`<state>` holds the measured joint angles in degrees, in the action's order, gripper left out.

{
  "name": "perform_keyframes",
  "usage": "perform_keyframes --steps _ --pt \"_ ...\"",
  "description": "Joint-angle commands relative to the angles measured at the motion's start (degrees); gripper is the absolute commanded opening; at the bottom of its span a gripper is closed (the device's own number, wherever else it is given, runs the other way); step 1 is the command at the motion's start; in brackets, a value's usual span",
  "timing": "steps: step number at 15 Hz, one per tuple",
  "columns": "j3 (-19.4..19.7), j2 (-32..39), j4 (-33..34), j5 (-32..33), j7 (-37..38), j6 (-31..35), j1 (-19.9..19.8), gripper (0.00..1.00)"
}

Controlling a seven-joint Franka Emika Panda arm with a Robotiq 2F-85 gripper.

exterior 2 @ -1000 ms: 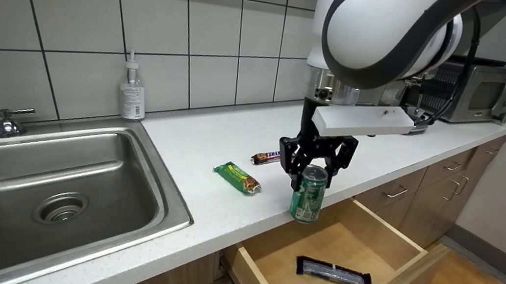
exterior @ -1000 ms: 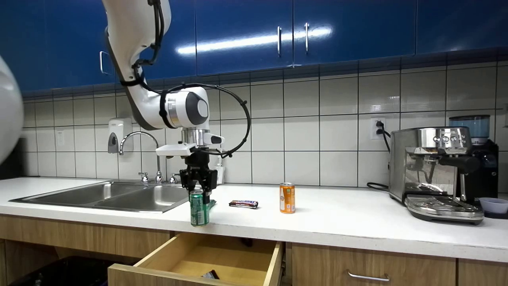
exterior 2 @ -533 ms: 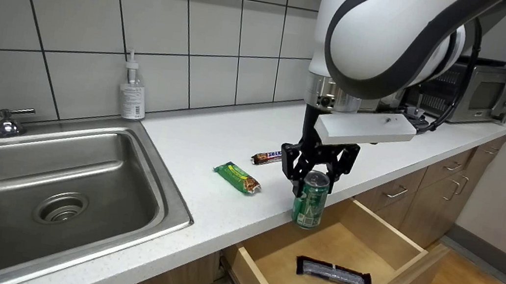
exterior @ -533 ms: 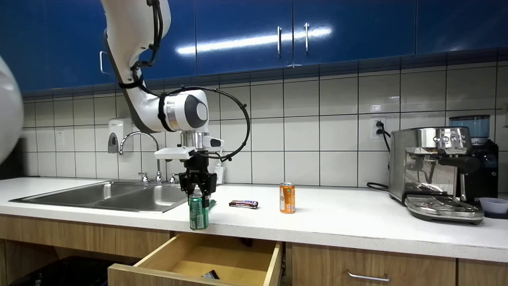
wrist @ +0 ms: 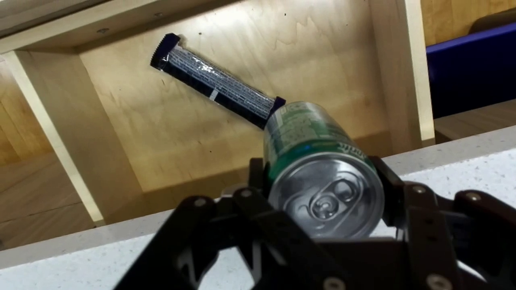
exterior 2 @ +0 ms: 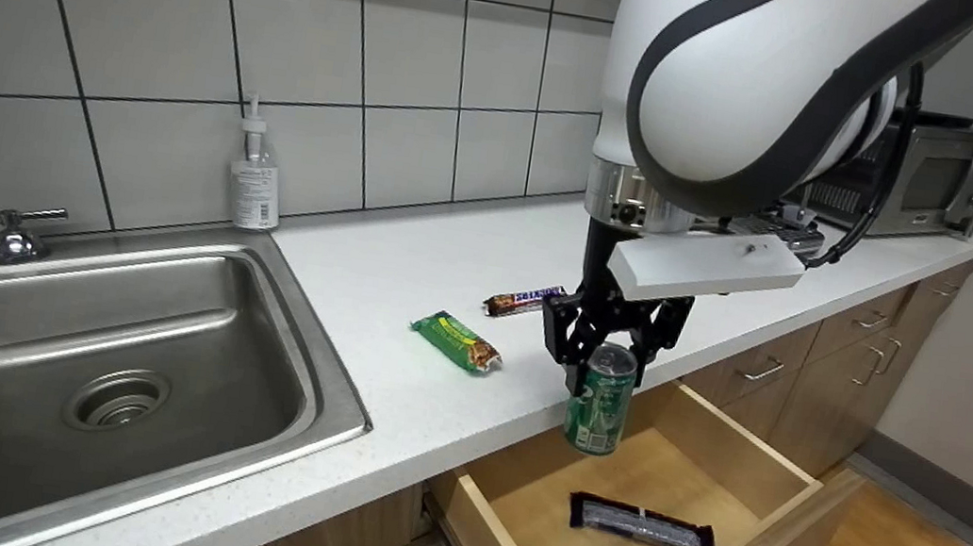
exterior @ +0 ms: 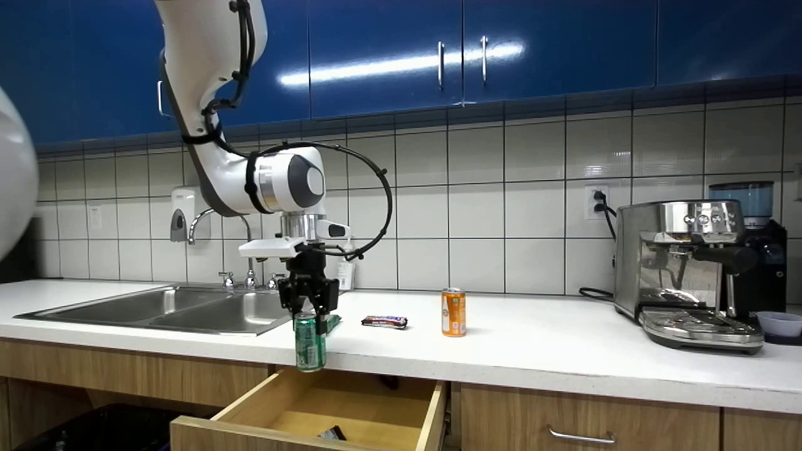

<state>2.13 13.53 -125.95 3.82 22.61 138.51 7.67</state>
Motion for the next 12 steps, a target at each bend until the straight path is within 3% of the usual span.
perform_keyframes --steps 1,12 --pt "-0.4 -0.8 -1.7 2.9 2.3 1.9 0.6 0.38" --pt "-1.0 1.0 -4.5 3.1 0.6 8.7 2.1 0.38"
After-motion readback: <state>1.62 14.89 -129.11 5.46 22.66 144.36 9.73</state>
